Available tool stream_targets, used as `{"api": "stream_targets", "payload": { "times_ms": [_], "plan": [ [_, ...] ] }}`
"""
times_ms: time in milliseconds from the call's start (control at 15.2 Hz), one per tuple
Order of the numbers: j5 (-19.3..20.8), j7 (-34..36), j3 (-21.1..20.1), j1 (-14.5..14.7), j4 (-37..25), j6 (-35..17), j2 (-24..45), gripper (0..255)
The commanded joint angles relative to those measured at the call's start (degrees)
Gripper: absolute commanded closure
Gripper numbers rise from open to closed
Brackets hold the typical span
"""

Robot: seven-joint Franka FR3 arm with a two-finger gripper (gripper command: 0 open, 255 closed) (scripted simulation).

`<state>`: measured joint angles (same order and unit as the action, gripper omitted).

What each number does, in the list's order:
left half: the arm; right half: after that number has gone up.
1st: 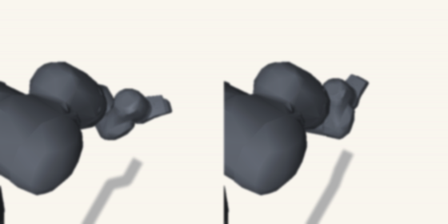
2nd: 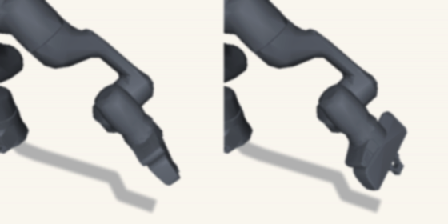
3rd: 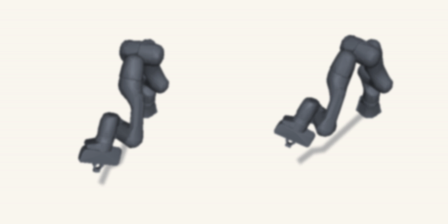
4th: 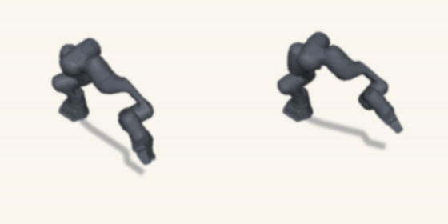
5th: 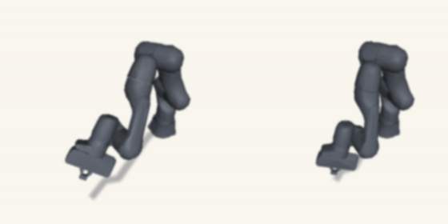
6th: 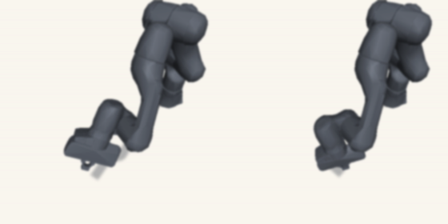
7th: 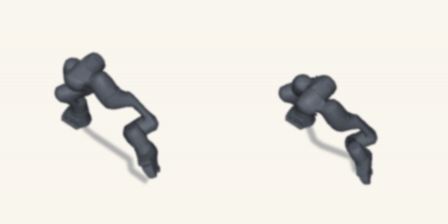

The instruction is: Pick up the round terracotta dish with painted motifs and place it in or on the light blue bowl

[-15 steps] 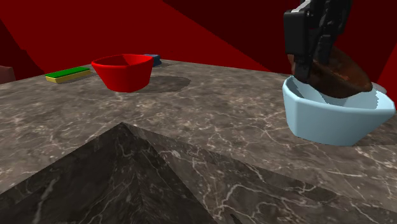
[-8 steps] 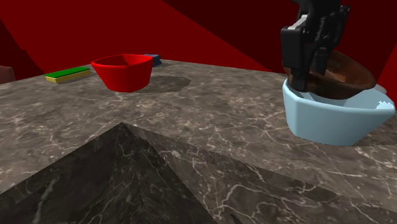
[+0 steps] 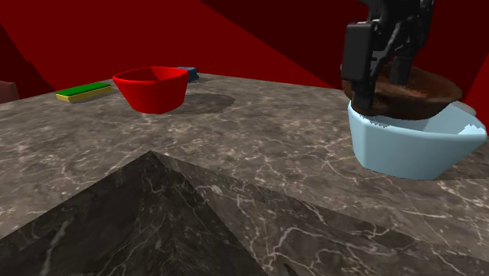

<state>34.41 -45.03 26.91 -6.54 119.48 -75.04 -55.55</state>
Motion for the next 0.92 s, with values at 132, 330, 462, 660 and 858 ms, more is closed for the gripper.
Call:
{"api": "stream_targets", "payload": {
  "times_ms": [132, 330, 462, 660, 858],
  "plan": [
    [-0.6, -0.3, -0.7, 0.2, -2.3, 1.4, 1.0, 0],
    [-2.0, -1.3, -2.4, 0.7, -9.2, 5.4, 4.2, 0],
    [-2.0, -1.3, -2.4, 0.7, -9.2, 5.4, 4.2, 0],
    [-2.0, -1.3, -2.4, 0.7, -9.2, 5.4, 4.2, 0],
    [-2.0, -1.3, -2.4, 0.7, -9.2, 5.4, 4.2, 0]
  ]
}}
